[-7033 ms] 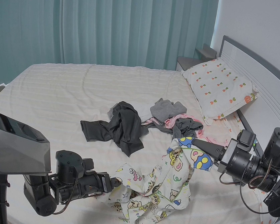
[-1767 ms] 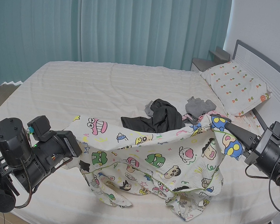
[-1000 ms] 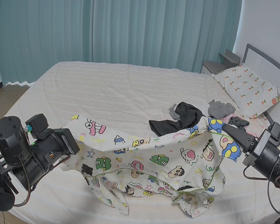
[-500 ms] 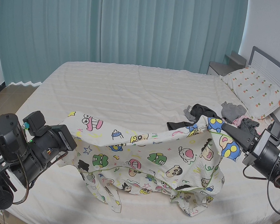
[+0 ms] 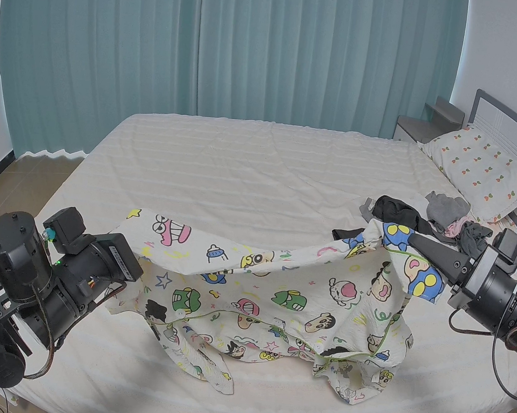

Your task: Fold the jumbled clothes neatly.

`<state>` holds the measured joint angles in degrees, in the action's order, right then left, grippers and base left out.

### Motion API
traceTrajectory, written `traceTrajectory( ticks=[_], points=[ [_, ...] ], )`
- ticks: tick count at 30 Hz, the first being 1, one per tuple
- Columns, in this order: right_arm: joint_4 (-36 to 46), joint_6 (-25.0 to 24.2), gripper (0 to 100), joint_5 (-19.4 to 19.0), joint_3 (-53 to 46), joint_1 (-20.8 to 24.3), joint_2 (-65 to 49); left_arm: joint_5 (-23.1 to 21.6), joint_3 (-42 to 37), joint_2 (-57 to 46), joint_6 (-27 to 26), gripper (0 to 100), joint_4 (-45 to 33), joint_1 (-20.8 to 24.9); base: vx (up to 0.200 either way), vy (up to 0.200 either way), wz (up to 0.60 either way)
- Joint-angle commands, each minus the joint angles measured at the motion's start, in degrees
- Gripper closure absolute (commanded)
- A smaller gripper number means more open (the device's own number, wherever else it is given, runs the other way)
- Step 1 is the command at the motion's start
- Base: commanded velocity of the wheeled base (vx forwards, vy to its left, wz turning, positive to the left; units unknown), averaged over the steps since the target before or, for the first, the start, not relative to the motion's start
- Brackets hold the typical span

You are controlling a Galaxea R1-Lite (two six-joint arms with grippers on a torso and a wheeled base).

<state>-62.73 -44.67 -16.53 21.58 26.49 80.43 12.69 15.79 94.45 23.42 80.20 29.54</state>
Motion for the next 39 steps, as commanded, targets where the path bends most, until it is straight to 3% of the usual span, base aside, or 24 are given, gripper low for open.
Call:
traceTrajectory(
  ticks=[1, 6, 14, 26, 33, 39],
  points=[
    [-0.11, 0.72, 100, -0.34, -0.84, 0.14, -0.37, -0.03, -0.14, -0.23, 0.14, 100, 0.04, 0.08, -0.2, 0.0, 0.0],
    [-0.11, 1.69, 100, -0.52, -1.27, 0.14, -1.51, -0.21, -0.23, -0.67, 0.22, 100, 0.04, 0.17, -0.2, 0.0, 0.0],
    [-0.11, 4.06, 100, -7.29, -4.09, 0.05, -9.07, -0.21, -0.58, -3.05, 0.22, 100, -0.22, 0.17, -0.2, 0.0, 0.0],
    [0.51, 4.06, 100, -8.61, -3.82, -0.39, -13.81, -0.21, -0.85, -7.97, 0.05, 100, -0.92, 2.54, -0.2, 0.0, 0.0],
    [0.51, 3.97, 100, -9.13, -3.65, 0.05, -15.22, -0.47, -0.67, -11.31, -0.13, 100, -6.11, 4.21, 0.0, 0.0, 0.0],
    [3.76, 3.97, 100, -12.03, -3.47, 0.32, -19.17, -0.39, -0.58, -12.8, -0.39, 100, -7.69, 4.39, 0.0, 0.0, 0.0]
  ],
)
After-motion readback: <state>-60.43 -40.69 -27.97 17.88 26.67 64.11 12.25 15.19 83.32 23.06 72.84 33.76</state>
